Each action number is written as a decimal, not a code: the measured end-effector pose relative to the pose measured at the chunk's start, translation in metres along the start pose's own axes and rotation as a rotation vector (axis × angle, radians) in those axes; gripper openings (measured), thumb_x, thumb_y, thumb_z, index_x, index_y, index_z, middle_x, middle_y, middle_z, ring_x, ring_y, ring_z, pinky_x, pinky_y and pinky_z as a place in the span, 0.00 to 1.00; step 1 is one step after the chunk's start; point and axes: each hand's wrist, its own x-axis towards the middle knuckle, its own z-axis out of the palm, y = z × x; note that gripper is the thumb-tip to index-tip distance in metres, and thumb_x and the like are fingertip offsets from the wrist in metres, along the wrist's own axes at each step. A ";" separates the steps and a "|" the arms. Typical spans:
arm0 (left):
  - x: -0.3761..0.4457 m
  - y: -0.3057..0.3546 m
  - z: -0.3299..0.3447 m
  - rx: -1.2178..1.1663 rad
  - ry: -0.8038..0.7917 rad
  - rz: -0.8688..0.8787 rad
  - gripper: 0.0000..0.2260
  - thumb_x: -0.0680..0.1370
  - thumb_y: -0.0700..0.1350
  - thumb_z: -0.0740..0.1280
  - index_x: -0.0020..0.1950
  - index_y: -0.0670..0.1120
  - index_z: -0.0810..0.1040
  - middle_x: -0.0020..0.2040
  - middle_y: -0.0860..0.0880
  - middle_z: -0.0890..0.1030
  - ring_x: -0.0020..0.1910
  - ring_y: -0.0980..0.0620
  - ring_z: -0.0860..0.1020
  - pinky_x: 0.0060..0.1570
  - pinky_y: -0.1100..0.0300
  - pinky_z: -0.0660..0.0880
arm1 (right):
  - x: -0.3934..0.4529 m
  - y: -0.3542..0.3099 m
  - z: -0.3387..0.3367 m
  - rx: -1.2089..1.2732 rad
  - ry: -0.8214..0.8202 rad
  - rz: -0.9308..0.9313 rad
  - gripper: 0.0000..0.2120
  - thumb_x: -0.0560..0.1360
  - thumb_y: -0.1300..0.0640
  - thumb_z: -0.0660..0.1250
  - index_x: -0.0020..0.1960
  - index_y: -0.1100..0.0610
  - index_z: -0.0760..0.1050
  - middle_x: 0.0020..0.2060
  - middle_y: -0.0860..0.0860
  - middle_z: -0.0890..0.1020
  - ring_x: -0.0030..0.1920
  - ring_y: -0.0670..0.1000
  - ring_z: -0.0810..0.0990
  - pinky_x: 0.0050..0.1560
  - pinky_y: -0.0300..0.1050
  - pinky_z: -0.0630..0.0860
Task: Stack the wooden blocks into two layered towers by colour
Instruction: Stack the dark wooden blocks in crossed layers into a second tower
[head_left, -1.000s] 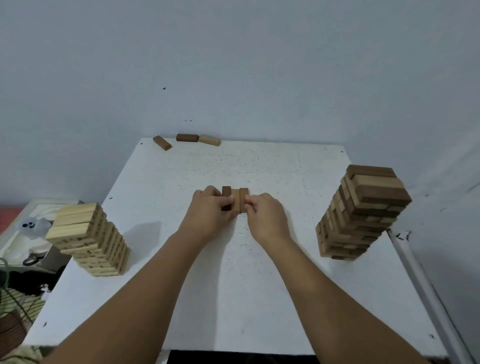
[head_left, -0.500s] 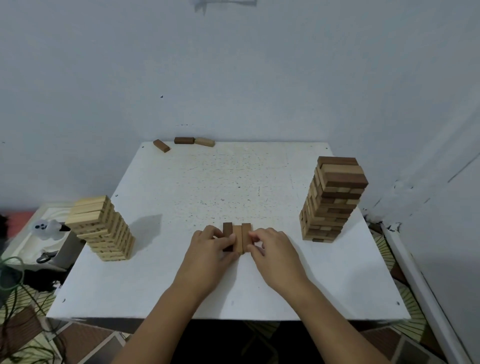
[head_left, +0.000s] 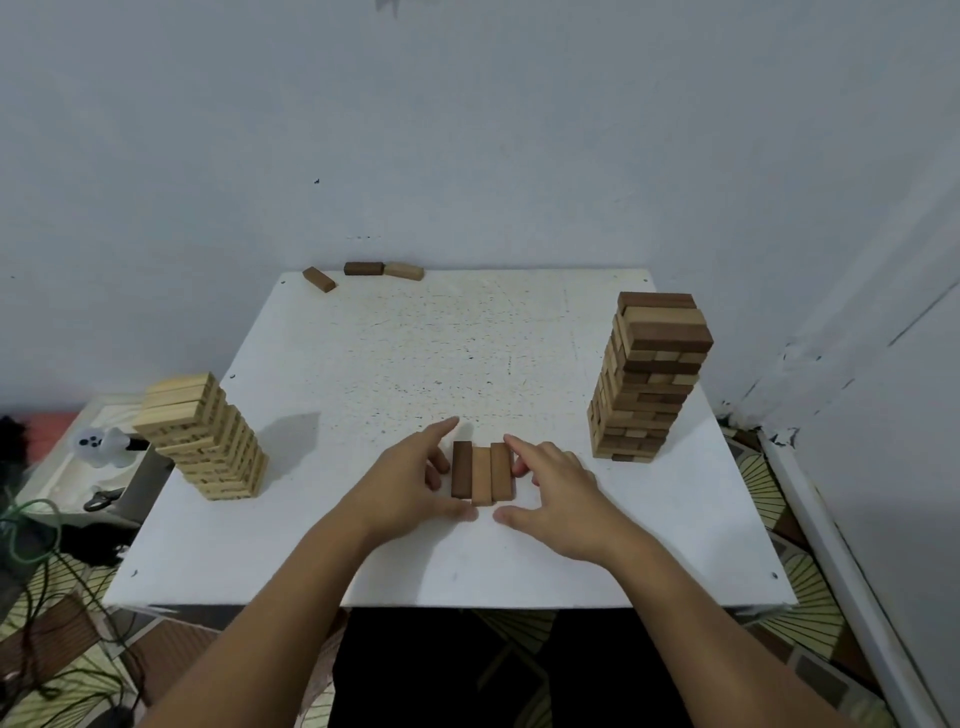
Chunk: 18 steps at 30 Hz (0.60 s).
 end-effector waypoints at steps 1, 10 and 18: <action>0.004 0.001 -0.002 0.021 -0.031 0.001 0.47 0.64 0.53 0.85 0.78 0.63 0.65 0.54 0.55 0.77 0.47 0.56 0.78 0.51 0.64 0.73 | 0.000 0.000 0.001 0.020 0.016 0.003 0.40 0.76 0.42 0.73 0.81 0.41 0.56 0.62 0.40 0.71 0.64 0.47 0.67 0.71 0.51 0.64; 0.012 0.004 -0.003 0.085 -0.026 0.050 0.33 0.64 0.54 0.85 0.67 0.59 0.78 0.52 0.54 0.77 0.46 0.56 0.76 0.48 0.62 0.72 | 0.003 -0.007 -0.009 0.017 -0.004 0.007 0.34 0.74 0.44 0.76 0.75 0.41 0.65 0.57 0.40 0.73 0.60 0.48 0.71 0.66 0.53 0.70; 0.015 0.002 -0.003 0.102 -0.034 0.096 0.30 0.65 0.54 0.84 0.65 0.61 0.79 0.52 0.53 0.78 0.47 0.55 0.76 0.48 0.61 0.73 | 0.014 -0.015 -0.018 -0.037 -0.068 -0.048 0.35 0.70 0.43 0.79 0.73 0.38 0.68 0.52 0.41 0.73 0.53 0.46 0.73 0.58 0.50 0.74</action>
